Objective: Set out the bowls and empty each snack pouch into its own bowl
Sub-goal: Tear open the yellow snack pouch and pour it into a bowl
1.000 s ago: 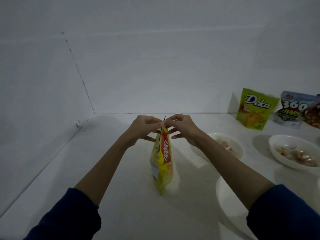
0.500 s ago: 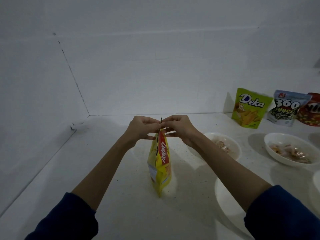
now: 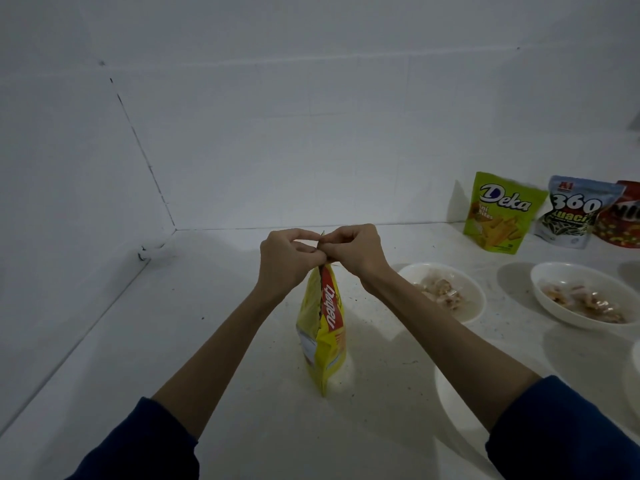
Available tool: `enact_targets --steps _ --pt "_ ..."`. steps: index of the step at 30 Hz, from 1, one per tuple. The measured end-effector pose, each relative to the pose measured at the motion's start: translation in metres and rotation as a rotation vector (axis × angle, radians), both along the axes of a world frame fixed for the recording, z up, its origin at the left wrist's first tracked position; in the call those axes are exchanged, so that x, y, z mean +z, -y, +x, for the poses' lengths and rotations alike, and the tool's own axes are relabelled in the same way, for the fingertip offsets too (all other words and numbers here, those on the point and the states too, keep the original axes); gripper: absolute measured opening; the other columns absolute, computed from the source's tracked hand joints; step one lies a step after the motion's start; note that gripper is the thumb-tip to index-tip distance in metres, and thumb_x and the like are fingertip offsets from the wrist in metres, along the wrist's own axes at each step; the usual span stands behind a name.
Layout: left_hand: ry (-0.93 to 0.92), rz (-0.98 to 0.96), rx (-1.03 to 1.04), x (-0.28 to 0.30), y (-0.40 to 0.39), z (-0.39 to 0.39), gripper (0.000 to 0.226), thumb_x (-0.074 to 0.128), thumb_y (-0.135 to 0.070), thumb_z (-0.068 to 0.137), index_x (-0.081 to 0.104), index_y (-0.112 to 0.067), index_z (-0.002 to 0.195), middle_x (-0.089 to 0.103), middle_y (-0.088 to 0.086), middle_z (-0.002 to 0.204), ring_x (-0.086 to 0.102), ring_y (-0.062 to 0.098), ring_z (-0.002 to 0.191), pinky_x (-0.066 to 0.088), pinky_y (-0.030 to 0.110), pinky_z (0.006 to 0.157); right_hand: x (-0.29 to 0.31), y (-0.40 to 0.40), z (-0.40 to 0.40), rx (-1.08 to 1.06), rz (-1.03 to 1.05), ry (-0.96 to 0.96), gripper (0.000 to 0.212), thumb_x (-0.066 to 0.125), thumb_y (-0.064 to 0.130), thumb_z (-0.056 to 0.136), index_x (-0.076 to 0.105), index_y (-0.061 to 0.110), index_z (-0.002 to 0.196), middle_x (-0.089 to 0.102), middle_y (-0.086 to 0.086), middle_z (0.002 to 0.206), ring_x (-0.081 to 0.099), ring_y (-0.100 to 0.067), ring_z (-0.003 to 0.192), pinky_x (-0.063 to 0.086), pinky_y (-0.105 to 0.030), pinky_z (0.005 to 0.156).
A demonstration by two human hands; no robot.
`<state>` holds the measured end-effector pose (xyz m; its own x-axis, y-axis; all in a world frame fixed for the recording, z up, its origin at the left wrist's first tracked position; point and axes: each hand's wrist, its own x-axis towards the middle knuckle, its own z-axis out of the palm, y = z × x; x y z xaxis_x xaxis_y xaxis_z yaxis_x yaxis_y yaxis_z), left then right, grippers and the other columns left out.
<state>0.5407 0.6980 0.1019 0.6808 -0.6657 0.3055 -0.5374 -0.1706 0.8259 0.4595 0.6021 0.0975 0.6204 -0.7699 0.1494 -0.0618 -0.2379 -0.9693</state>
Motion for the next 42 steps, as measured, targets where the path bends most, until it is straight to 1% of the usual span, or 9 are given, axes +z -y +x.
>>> enact_targets --steps 6,10,17,20,25,28,30,35,42 --pt "-0.027 -0.029 0.09 -0.01 -0.002 0.002 0.022 0.071 -0.012 0.073 0.064 -0.013 0.094 0.066 -0.001 0.073 0.058 -0.005 0.059 0.044 0.004 0.053 -0.011 -0.004 0.001 -0.008 0.007 0.036 0.017 0.062 -0.006 0.072 0.07 0.009 0.07 0.066 -0.008 0.068 0.065 -0.022 0.069 0.057 -0.035 0.072" --pt "-0.045 0.041 -0.021 -0.005 -0.007 0.011 0.007 0.069 -0.014 0.077 0.067 -0.018 0.081 0.07 0.007 0.074 0.069 0.011 0.065 0.056 0.021 0.057 -0.015 -0.001 -0.003 -0.011 0.008 0.003 0.012 0.061 -0.002 0.077 0.067 0.006 0.071 0.064 -0.004 0.065 0.062 -0.021 0.069 0.056 -0.034 0.072" --pt "0.024 0.132 -0.13 0.004 -0.005 0.018 0.011 0.069 -0.011 0.076 0.069 -0.014 0.087 0.07 0.007 0.072 0.063 -0.004 0.049 0.054 0.012 0.053 0.006 0.002 -0.009 0.105 -0.257 -0.178 0.012 0.066 0.02 0.081 0.067 0.008 0.078 0.065 -0.005 0.072 0.062 -0.014 0.064 0.055 -0.028 0.065" --pt "0.066 0.13 -0.107 0.002 -0.003 0.017 0.015 0.073 -0.01 0.072 0.072 -0.009 0.087 0.07 0.008 0.071 0.061 -0.006 0.048 0.053 0.01 0.055 0.006 0.001 -0.008 0.118 -0.172 -0.186 0.004 0.066 0.008 0.079 0.065 0.008 0.076 0.066 -0.009 0.074 0.062 -0.015 0.061 0.057 -0.031 0.069" --pt "0.283 0.125 0.008 0.011 -0.014 0.028 0.012 0.066 0.001 0.067 0.075 -0.004 0.074 0.069 0.01 0.064 0.055 0.002 0.044 0.041 -0.001 0.051 0.011 0.013 -0.016 0.083 -0.232 -0.263 0.011 0.06 -0.005 0.077 0.069 0.002 0.075 0.062 -0.002 0.066 0.056 -0.009 0.058 0.052 -0.017 0.055" --pt "0.312 0.136 -0.033 0.015 -0.019 0.035 0.013 0.064 -0.001 0.072 0.076 -0.006 0.076 0.069 0.006 0.067 0.058 -0.007 0.052 0.042 -0.001 0.054 0.02 0.023 -0.024 0.167 -0.32 -0.317 0.013 0.059 -0.005 0.078 0.071 -0.002 0.081 0.064 -0.006 0.068 0.057 -0.01 0.053 0.047 -0.01 0.046" --pt "0.278 0.177 -0.136 0.017 -0.018 0.031 0.015 0.061 -0.003 0.079 0.074 -0.007 0.085 0.069 0.006 0.077 0.061 0.001 0.054 0.047 0.003 0.053 0.024 0.023 -0.026 0.304 -0.394 -0.393 0.017 0.056 -0.003 0.081 0.072 0.002 0.083 0.065 -0.002 0.069 0.06 -0.011 0.056 0.047 -0.011 0.047" --pt "0.138 0.486 -0.543 0.024 -0.029 0.036 0.033 0.048 -0.005 0.092 0.06 -0.03 0.108 0.054 -0.005 0.116 0.058 0.016 0.101 0.053 0.017 0.071 0.038 0.016 -0.04 0.59 -0.567 -0.546 0.027 0.056 0.007 0.086 0.068 0.019 0.107 0.058 0.017 0.083 0.057 0.005 0.065 0.045 -0.005 0.057" --pt "0.305 0.296 -0.538 0.019 -0.034 0.04 0.02 0.075 -0.006 0.071 0.073 -0.017 0.088 0.063 -0.002 0.108 0.058 0.002 0.094 0.048 0.008 0.073 0.031 -0.003 -0.035 0.519 -0.924 -0.477 0.017 0.065 0.01 0.081 0.071 0.014 0.097 0.043 0.021 0.075 0.04 0.003 0.062 0.032 -0.01 0.057"
